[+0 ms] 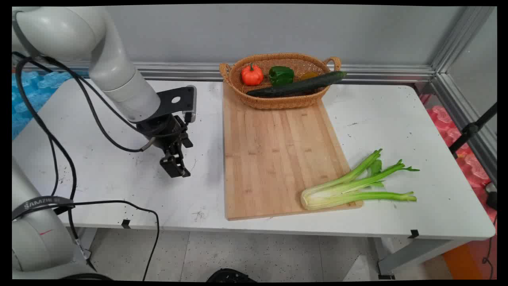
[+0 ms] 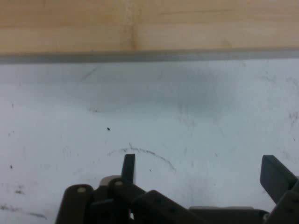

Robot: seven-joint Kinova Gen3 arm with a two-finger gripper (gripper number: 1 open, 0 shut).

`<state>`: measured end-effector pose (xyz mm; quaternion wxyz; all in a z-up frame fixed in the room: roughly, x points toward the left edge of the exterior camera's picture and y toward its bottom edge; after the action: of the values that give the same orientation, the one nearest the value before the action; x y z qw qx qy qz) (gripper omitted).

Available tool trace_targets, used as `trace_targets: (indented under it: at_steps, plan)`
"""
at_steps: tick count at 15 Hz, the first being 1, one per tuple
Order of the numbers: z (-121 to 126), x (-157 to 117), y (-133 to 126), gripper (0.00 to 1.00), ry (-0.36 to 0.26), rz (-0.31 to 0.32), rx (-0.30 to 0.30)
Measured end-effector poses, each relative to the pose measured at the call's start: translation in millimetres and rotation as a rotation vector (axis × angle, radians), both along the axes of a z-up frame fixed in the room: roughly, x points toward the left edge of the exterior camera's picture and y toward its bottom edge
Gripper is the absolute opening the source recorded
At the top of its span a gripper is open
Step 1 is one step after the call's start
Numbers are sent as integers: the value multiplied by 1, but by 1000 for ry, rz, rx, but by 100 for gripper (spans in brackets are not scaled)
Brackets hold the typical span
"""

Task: Pick up the cucumber from the vegetable basket

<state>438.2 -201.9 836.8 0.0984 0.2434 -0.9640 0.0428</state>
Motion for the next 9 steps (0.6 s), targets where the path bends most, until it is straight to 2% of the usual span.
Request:
trace_targets:
  at_steps: [3,9]
  plan:
    - [0,-6,-14,100,22,3,-6]
    - [10,-27,-77,100,69,-31,-88]
